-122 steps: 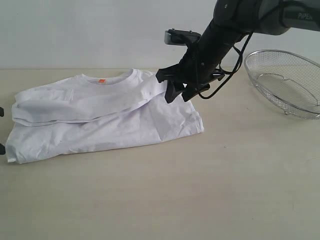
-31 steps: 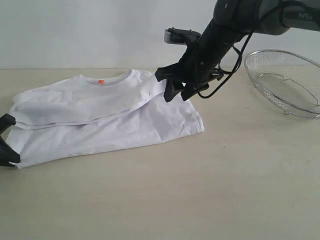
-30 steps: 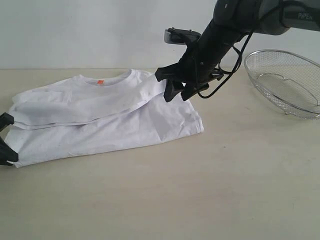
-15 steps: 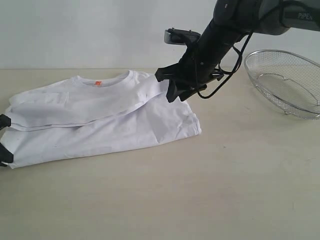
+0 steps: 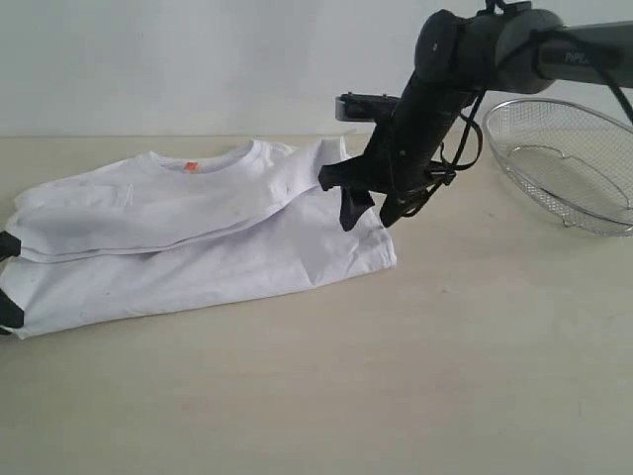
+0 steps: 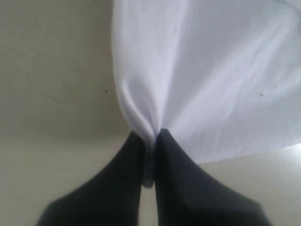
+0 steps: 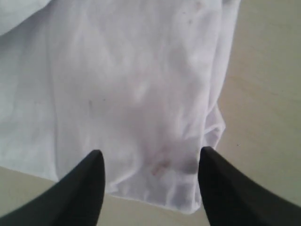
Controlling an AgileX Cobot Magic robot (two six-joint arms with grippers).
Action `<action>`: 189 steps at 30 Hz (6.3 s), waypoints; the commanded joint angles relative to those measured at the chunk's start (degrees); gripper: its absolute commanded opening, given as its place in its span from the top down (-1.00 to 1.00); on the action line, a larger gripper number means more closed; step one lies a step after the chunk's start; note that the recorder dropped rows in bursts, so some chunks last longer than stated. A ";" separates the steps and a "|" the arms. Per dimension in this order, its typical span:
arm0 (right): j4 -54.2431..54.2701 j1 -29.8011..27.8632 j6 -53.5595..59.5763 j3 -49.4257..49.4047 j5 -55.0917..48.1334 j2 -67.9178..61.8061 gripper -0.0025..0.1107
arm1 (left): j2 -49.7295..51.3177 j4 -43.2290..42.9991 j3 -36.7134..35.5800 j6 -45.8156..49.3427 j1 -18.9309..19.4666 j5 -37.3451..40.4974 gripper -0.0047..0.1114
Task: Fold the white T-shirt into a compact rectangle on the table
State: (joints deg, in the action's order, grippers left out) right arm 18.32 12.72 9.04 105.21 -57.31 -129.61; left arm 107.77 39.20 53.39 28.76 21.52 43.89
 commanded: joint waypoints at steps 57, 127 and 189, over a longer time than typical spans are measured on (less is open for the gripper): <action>-9.72 -0.21 -5.07 -28.10 2.16 12.35 0.96 | -6.76 -4.36 -4.11 -0.95 0.11 6.97 0.84; 20.99 -0.11 18.76 -59.37 14.66 36.68 0.96 | -25.19 -18.94 -21.14 -15.56 -0.01 10.74 0.84; 21.38 1.79 18.91 -59.37 17.12 24.95 0.96 | -15.49 -9.55 -4.66 -6.08 -0.01 14.33 -0.07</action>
State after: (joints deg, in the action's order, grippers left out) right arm 40.18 14.32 27.81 46.14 -40.89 -104.65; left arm 91.05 30.31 48.51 22.88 21.52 59.74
